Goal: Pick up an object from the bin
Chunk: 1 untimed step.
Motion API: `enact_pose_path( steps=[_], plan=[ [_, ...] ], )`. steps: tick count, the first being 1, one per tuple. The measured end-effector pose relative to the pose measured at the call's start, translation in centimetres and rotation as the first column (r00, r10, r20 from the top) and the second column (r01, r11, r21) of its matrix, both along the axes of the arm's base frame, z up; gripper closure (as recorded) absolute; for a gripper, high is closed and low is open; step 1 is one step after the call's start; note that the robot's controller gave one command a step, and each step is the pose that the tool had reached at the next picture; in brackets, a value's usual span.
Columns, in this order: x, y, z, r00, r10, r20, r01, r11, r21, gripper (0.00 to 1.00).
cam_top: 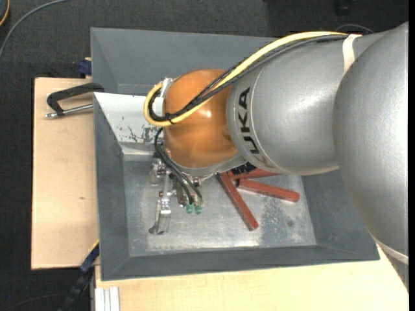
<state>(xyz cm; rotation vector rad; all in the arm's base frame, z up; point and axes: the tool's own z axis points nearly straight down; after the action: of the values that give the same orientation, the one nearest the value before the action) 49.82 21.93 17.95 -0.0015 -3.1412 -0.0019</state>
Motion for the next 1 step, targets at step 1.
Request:
enact_pose_path(
  steps=[1],
  plan=[
    [3.47,-6.74,-11.26,0.984,-0.179,-0.005,0.179,0.984,-0.005,0.00]
  ],
)
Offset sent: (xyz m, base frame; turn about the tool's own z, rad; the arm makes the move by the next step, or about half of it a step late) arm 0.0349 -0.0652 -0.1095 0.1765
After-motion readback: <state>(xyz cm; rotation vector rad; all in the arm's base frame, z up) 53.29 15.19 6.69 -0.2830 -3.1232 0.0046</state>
